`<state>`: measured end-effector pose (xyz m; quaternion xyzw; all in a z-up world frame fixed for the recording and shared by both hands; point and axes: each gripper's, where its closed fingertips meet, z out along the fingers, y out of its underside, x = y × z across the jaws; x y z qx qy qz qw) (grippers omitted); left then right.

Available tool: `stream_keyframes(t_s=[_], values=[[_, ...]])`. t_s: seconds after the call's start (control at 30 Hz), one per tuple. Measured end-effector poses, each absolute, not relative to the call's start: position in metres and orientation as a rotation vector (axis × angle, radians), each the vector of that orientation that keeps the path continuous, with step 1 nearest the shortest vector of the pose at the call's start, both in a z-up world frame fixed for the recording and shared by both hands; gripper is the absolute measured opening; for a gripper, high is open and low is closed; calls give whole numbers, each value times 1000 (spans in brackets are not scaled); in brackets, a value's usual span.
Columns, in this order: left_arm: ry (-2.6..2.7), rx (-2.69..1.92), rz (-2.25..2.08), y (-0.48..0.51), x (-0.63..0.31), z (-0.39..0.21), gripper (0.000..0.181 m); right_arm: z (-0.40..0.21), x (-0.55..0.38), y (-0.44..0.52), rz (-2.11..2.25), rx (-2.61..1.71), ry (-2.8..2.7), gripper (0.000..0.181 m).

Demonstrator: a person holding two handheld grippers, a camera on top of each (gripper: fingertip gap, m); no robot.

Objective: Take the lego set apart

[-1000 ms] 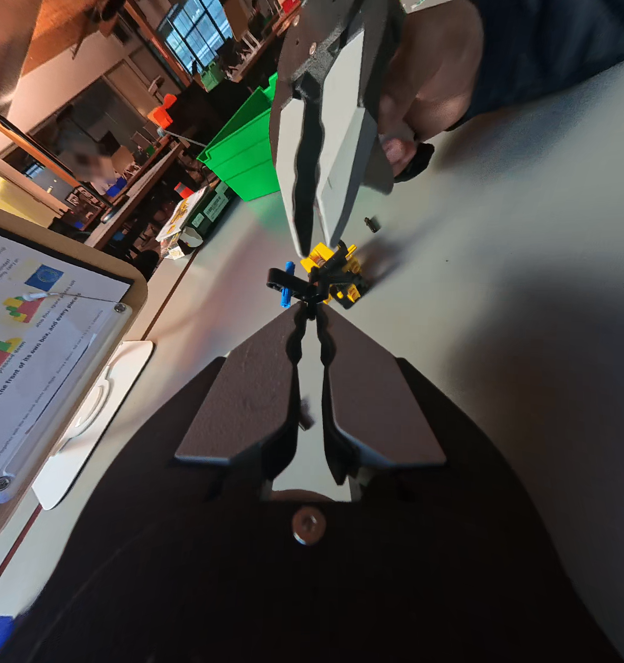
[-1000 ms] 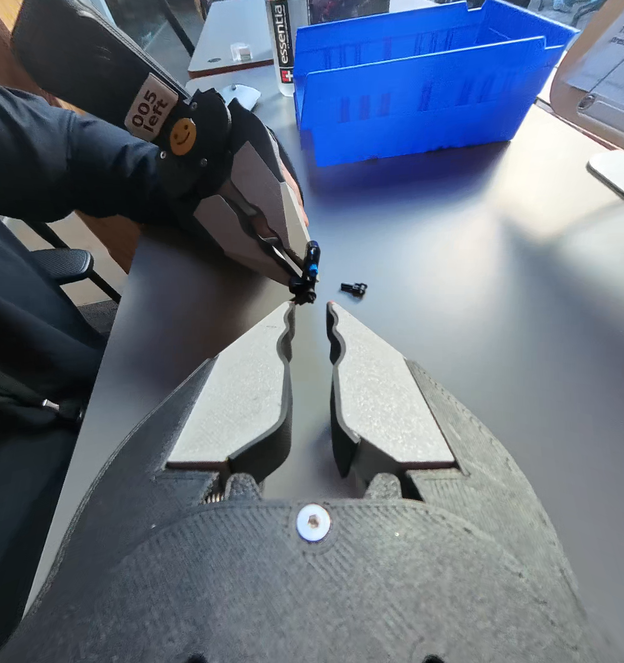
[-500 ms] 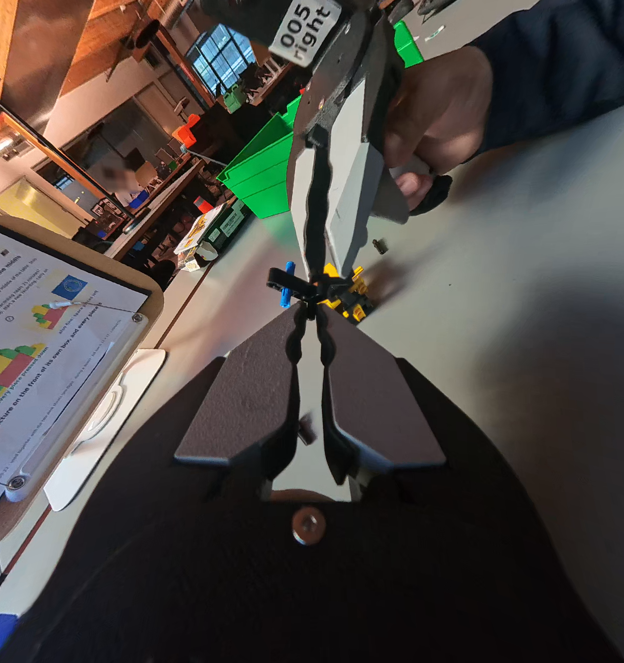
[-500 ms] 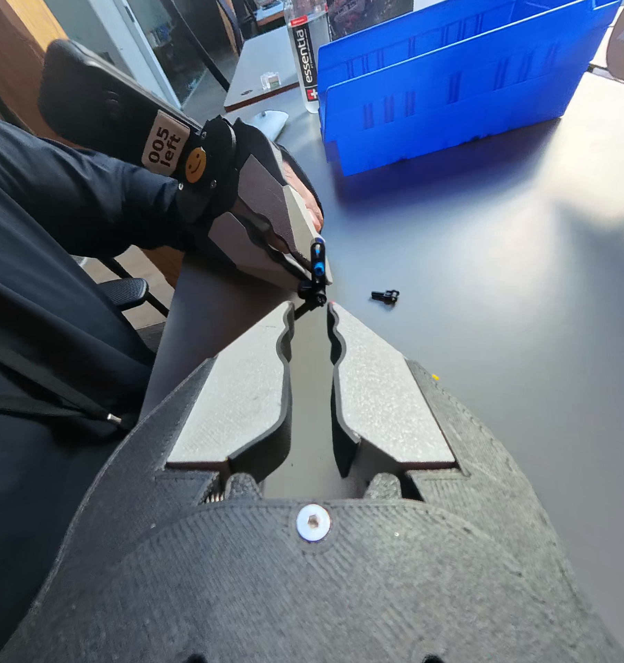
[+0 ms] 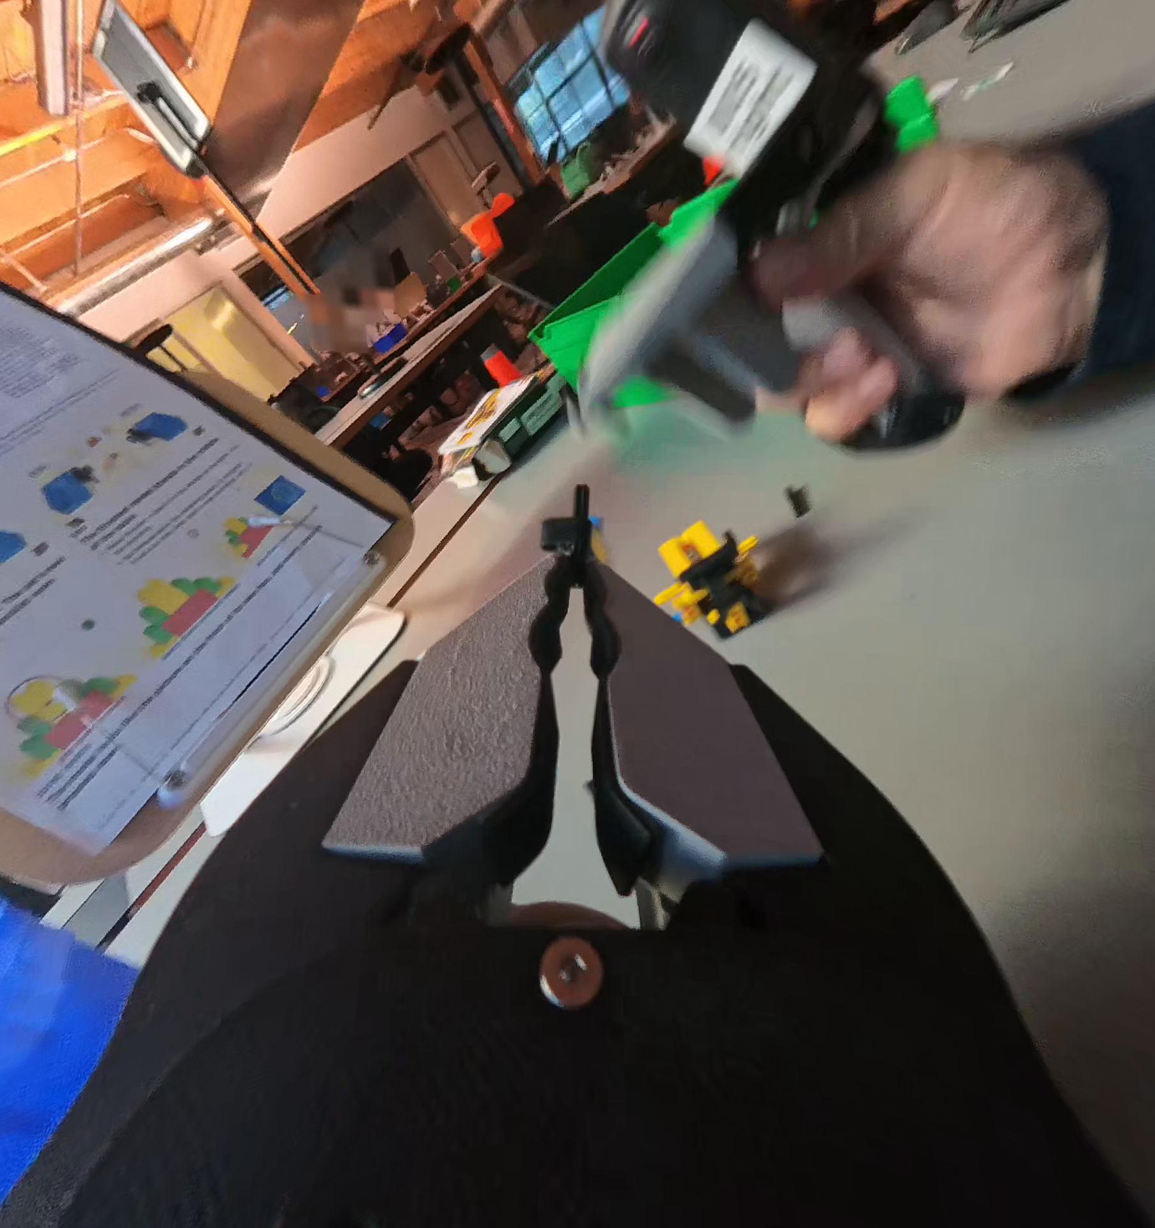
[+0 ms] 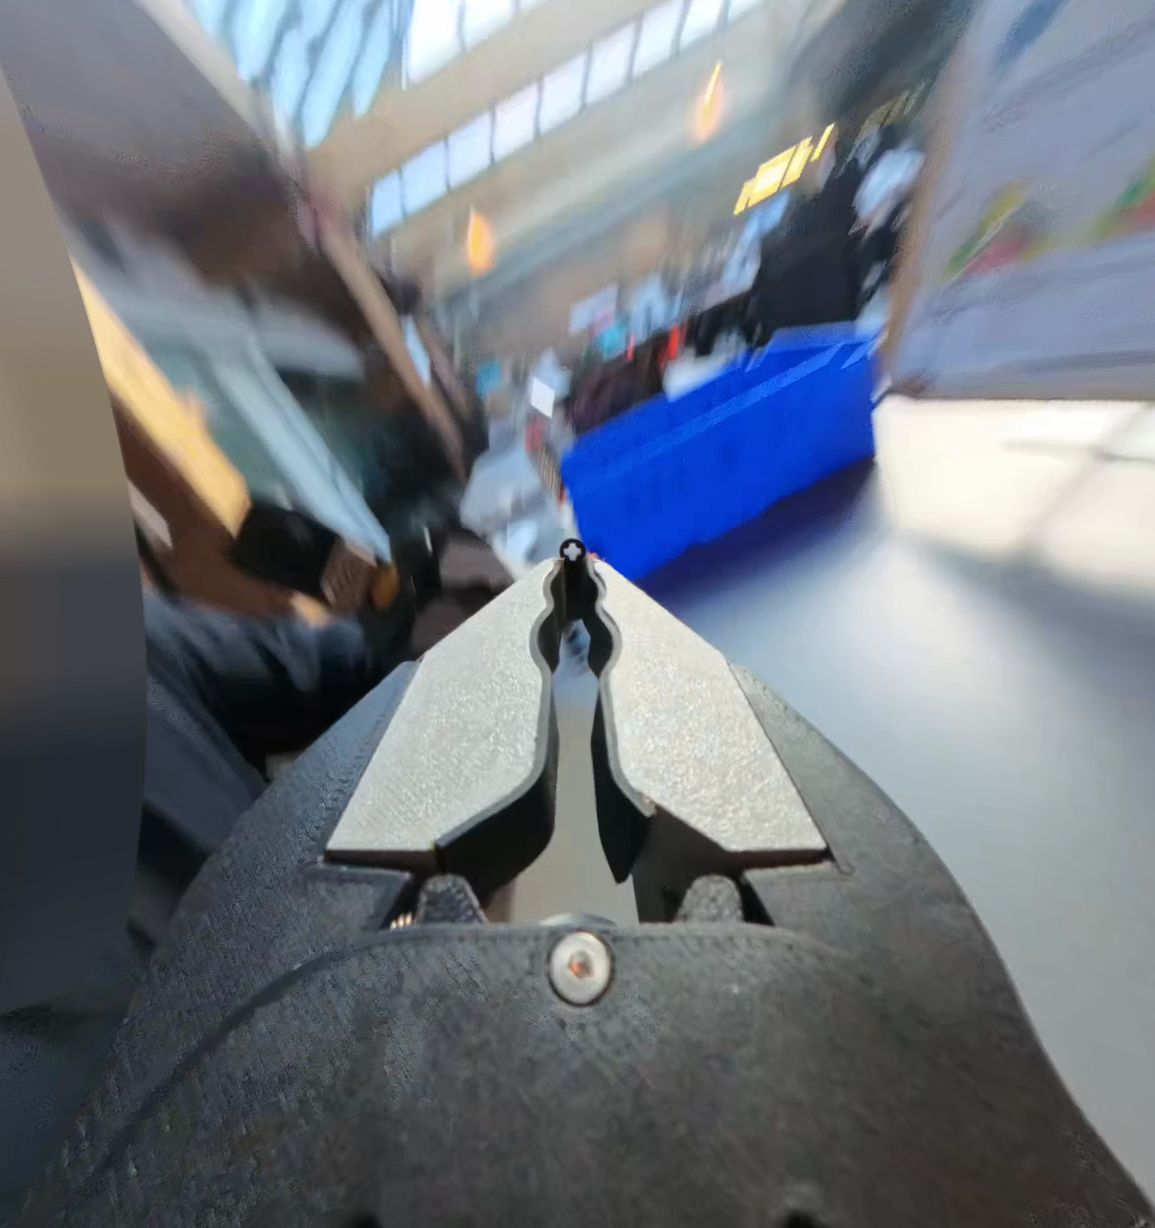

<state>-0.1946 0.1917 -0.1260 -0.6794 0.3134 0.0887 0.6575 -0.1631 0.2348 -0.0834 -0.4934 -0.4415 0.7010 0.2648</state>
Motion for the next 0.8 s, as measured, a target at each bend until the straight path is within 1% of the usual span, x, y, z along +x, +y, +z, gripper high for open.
stream_keyframes(t_s=[0.03,0.07,0.1,0.2,0.3,0.37,0.43,0.47,0.5,0.53,0.67,0.73,0.8], values=[[677,-1559,209,192,-208,-128,1,-65,-143,270,1950,-1306,-991,0],[639,-1588,145,192,-216,-130,0,-61,-128,292,1918,-1294,-913,0],[640,-1596,59,193,-213,-132,1,-68,-126,292,1884,-1317,-974,0],[662,-1625,12,200,-199,-141,2,-105,-147,277,1760,-1472,-1222,0],[703,-1713,-4,203,-201,-165,2,-165,-155,259,1409,-1597,-1649,2],[694,-1754,-42,203,-204,-171,2,-196,-151,264,1150,-1669,-1788,10],[642,-1765,-85,204,-210,-168,2,-206,-147,278,1016,-1708,-1795,12],[619,-1769,-91,205,-213,-167,2,-207,-146,283,988,-1716,-1786,19],[616,-1757,-82,206,-216,-164,2,-204,-145,284,992,-1704,-1775,25],[620,-1742,-54,206,-218,-163,2,-197,-146,283,1027,-1675,-1754,26],[681,-1689,88,208,-218,-161,2,-153,-158,251,1328,-1509,-1672,26],[700,-1662,96,207,-210,-157,2,-144,-167,223,1452,-1471,-1692,26],[709,-1634,110,206,-203,-152,2,-143,-176,201,1481,-1440,-1743,25]])
